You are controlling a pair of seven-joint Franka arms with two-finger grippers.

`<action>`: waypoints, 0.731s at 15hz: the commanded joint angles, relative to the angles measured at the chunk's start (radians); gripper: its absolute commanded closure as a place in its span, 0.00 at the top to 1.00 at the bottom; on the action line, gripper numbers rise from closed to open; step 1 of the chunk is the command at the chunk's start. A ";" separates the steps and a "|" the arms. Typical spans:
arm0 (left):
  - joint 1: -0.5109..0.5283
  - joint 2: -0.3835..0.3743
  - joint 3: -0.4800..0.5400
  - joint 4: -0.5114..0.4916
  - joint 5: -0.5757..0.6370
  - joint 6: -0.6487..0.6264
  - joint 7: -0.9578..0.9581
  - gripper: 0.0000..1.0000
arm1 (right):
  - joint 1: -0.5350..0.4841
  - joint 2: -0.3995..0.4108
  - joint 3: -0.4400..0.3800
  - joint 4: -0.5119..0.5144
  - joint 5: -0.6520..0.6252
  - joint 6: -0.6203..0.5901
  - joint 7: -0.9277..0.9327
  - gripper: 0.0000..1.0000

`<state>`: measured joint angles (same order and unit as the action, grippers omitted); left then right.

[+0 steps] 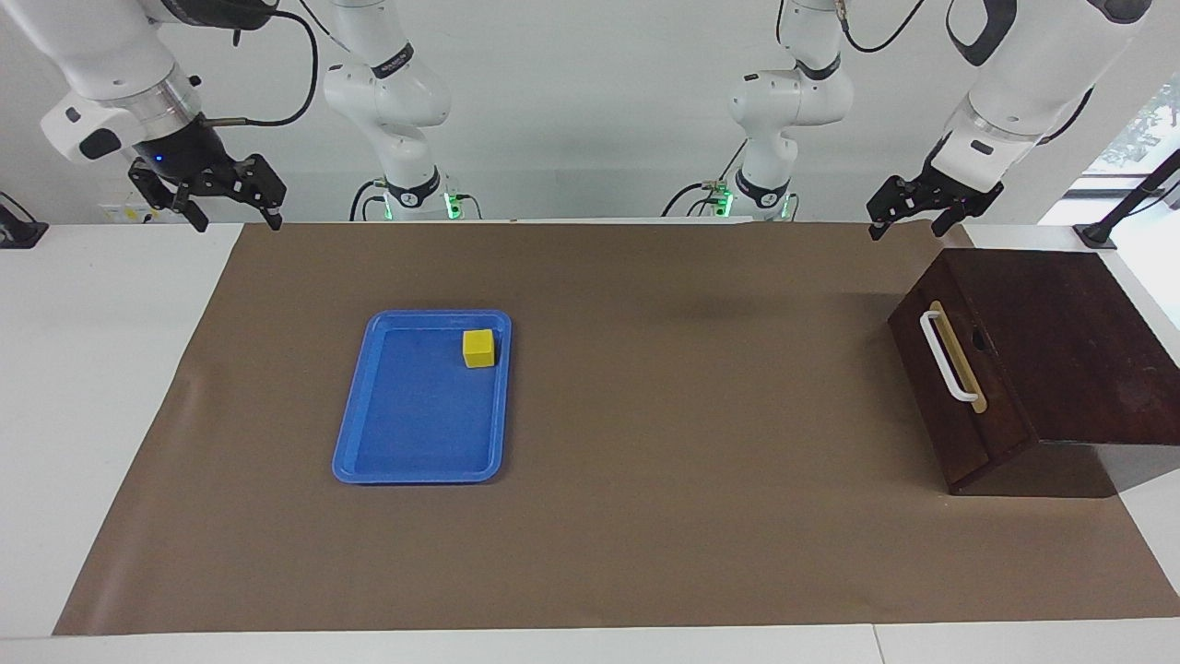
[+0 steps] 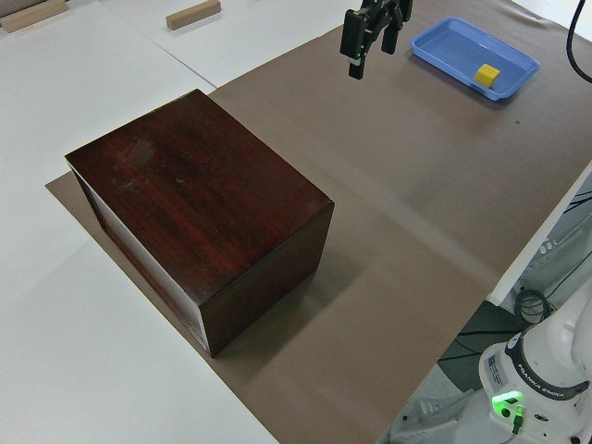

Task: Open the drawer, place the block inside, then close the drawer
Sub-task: 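Reach the right gripper over the yellow block while the left gripper pulls the drawer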

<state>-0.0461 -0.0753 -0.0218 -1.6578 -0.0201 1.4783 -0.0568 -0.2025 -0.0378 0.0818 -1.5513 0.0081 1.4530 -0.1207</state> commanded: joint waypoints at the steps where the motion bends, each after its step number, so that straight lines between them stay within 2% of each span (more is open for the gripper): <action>1: -0.006 -0.021 0.005 -0.030 0.002 0.005 -0.003 1.00 | -0.006 -0.017 0.004 -0.020 -0.016 0.000 -0.025 1.00; 8: -0.011 -0.021 0.003 -0.030 0.002 0.008 -0.011 1.00 | -0.006 -0.020 0.004 -0.032 0.001 -0.005 0.002 1.00; 11: -0.015 -0.021 0.005 -0.030 0.002 0.010 -0.008 1.00 | -0.005 -0.045 0.010 -0.122 0.094 0.023 0.227 1.00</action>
<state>-0.0468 -0.0752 -0.0243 -1.6578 -0.0201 1.4783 -0.0568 -0.2025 -0.0440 0.0824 -1.5842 0.0414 1.4522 -0.0215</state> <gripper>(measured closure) 0.000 0.000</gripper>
